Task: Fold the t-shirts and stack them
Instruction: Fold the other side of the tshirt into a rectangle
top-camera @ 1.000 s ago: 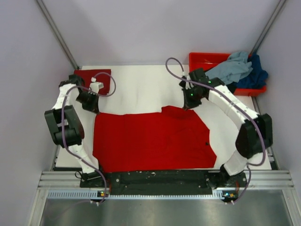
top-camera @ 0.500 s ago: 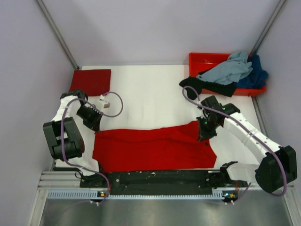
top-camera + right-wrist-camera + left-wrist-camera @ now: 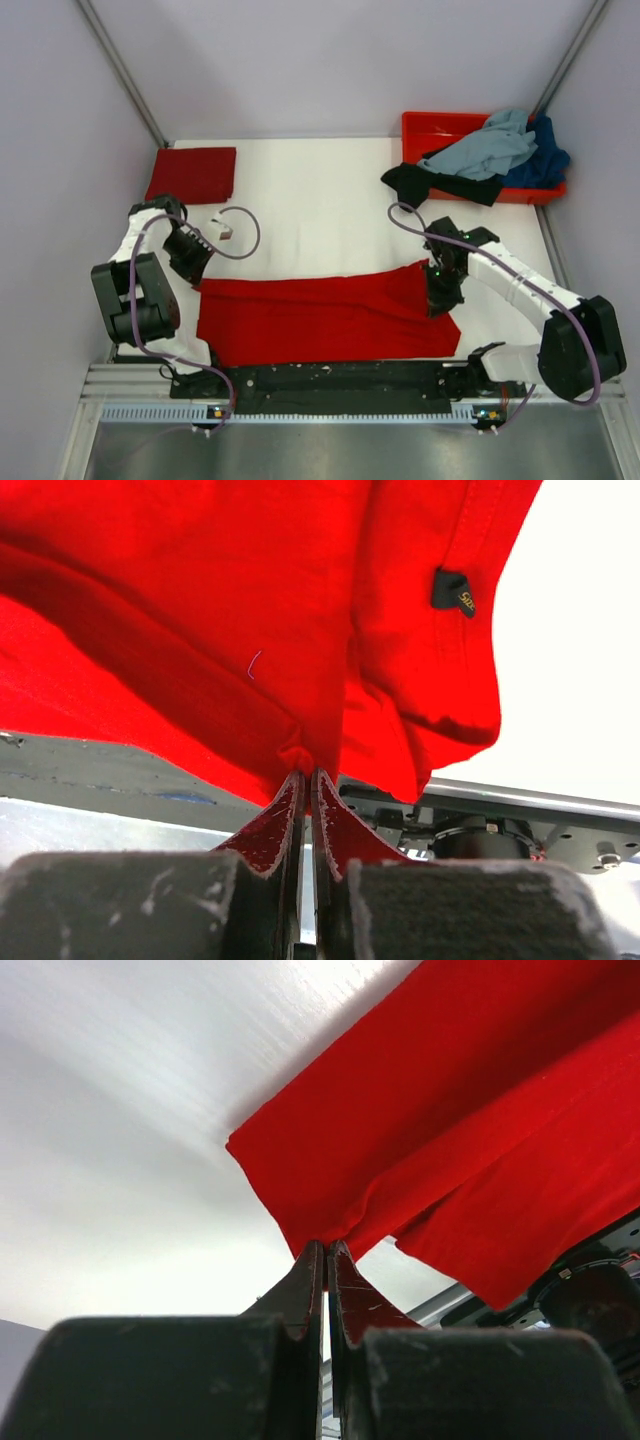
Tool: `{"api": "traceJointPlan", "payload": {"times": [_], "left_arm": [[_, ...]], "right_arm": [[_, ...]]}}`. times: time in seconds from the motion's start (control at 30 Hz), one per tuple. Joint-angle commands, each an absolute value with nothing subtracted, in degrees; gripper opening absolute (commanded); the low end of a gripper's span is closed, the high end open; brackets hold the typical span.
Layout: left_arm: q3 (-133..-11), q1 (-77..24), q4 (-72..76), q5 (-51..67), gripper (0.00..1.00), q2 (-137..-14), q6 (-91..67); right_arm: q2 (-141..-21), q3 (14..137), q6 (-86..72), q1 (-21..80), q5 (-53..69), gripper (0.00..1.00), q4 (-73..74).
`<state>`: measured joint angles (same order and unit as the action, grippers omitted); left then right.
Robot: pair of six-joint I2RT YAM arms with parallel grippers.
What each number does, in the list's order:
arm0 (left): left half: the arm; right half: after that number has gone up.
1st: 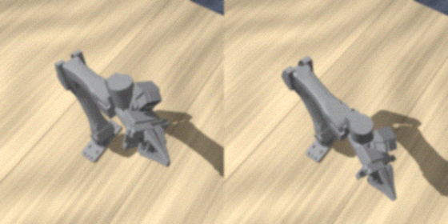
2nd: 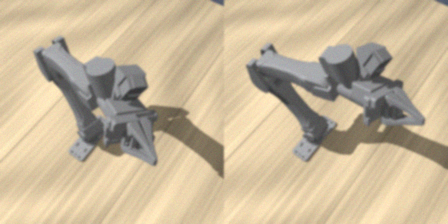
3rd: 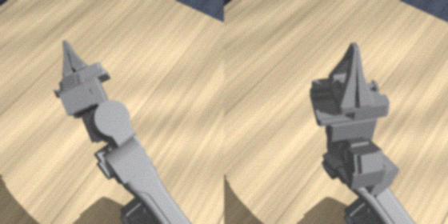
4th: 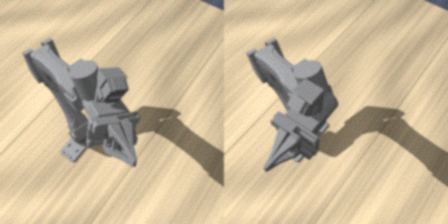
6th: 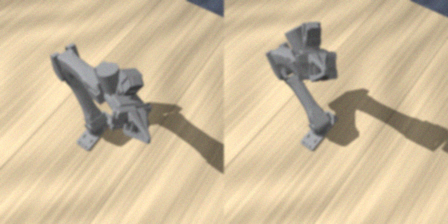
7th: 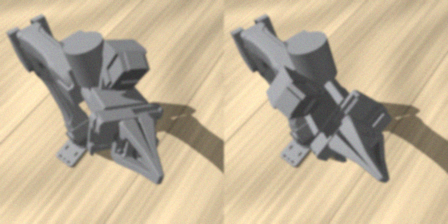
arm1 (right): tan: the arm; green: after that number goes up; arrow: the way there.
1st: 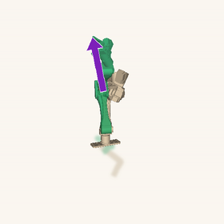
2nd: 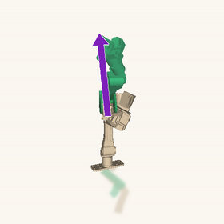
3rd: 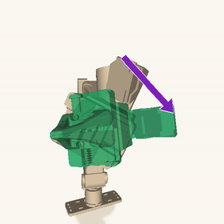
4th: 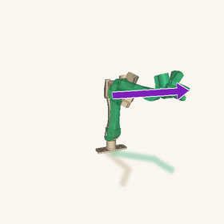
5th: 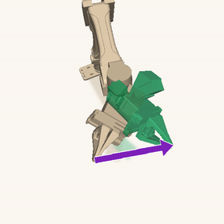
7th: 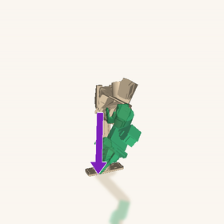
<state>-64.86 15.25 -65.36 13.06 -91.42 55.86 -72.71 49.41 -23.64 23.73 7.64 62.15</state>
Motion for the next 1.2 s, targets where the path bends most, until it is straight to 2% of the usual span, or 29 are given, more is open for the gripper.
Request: {"api": "traceJointPlan", "payload": {"times": [0.0, 0.03, 0.07, 0.1, 0.17, 0.2, 0.23, 0.27, 0.33, 0.4, 0.47, 0.5, 0.53, 0.8, 0.93, 1.17], "left_arm": [[-63.5, 15.6, -64.2, 10.2, 0.0, -92.2, 58.0], [-63.3, 15.6, -64.4, 10.0, 0.0, -92.4, 58.4], [-63.1, 15.7, -64.8, 9.9, 0.06, -92.4, 58.9], [-63.0, 15.6, -65.2, 9.8, 0.19, -92.4, 59.1], [-63.2, 15.7, -66.3, 9.3, 0.38, -92.1, 59.8], [-63.4, 15.6, -66.4, 8.4, 0.43, -91.7, 59.9], [-63.8, 15.8, -66.4, 7.4, 0.54, -91.1, 60.0], [-64.4, 16.0, -66.7, 6.6, 0.56, -90.7, 60.3], [-66.3, 16.6, -67.5, 5.8, 0.59, -89.7, 61.3], [-68.8, 17.0, -68.4, 5.6, 0.6, -89.1, 61.5], [-71.0, 17.0, -68.1, 5.8, 0.59, -88.9, 60.4], [-71.9, 16.7, -67.9, 6.1, 0.57, -89.0, 59.2], [-72.8, 16.2, -68.2, 6.8, 0.55, -89.5, 57.8], [-71.8, 13.3, -70.2, 14.3, 0.56, -86.1, 55.2], [-70.8, 12.4, -69.8, 13.9, 0.56, -86.1, 54.4], [-71.5, 11.3, -70.0, 13.7, 0.57, -86.0, 54.1]], "right_arm": [[-74.6, 47.5, -25.8, 23.4, 9.3, 0.0, 59.9], [-75.4, 47.1, -26.1, 23.3, 9.2, 0.06, 59.9], [-76.0, 46.8, -26.3, 23.3, 8.8, 0.19, 60.0], [-76.6, 46.7, -26.6, 23.3, 8.2, 0.34, 60.6], [-77.0, 47.3, -26.9, 23.4, 6.9, 0.52, 62.0], [-76.6, 48.2, -27.0, 23.3, 5.7, 0.55, 62.6], [-76.0, 49.2, -27.2, 23.4, 5.0, 0.56, 63.0], [-75.2, 50.3, -27.5, 23.4, 4.6, 0.56, 63.4], [-73.5, 53.9, -27.9, 24.6, 3.4, 0.52, 62.8], [-72.8, 57.9, -27.3, 27.9, 3.0, 0.43, 59.9], [-73.9, 60.8, -26.7, 31.4, 2.1, 0.21, 54.7], [-75.3, 61.5, -26.3, 32.6, 2.5, 0.06, 50.8], [-77.4, 62.4, -26.1, 33.0, 3.0, 0.0, 48.5], [-93.9, 65.2, -22.7, 37.5, 4.8, 0.0, 42.5], [-95.4, 63.1, -24.7, 40.3, 9.6, 0.0, 39.0], [-90.3, 55.3, -28.7, 46.8, 14.7, 0.0, 40.3]]}}
